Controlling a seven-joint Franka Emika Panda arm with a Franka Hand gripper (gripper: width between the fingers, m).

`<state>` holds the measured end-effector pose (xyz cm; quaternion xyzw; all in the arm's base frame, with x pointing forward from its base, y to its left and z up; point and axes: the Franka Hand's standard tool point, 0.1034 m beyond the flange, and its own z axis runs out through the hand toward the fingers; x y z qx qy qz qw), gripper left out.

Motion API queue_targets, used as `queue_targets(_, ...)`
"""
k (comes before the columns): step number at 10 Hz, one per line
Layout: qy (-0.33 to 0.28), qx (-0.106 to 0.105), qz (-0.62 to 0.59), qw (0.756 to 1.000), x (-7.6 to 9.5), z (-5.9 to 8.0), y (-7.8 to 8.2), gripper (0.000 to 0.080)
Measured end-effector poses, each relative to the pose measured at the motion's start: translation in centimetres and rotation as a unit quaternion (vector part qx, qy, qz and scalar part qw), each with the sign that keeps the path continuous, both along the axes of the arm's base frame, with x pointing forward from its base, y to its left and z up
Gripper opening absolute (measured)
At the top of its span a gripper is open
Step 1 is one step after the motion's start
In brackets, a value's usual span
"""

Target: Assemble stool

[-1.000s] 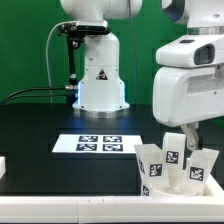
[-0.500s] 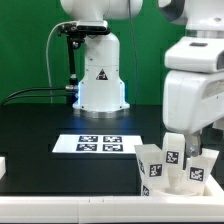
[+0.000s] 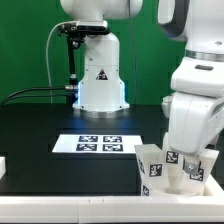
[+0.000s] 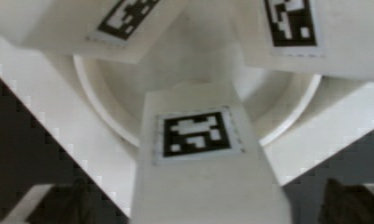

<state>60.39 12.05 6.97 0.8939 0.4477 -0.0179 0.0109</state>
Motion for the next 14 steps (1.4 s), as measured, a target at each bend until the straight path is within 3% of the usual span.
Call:
queue_targets(2,-0.001,-0.001,-0.013,1.000,0.0,0.0,-0.1,0.0410)
queue_targets(3,-0.002,-0.001,-0.044,0.999,0.0,0.0,-0.1,0.0410)
queue_targets(4,-0.003,-0.002,-0.079,0.997,0.0,0.0,-0.1,0.0333)
queue_targets(7,-0.008,-0.001,-0.193,0.981,0.4,0.0,-0.9,0.0333)
queue_targets(12,-0.021,0.014,-0.408,0.912,1.3,0.1,-2.2,0.0334)
queue_targets(14,-0.023,0.010,-0.468,0.883,1.3,0.1,-2.6,0.0334)
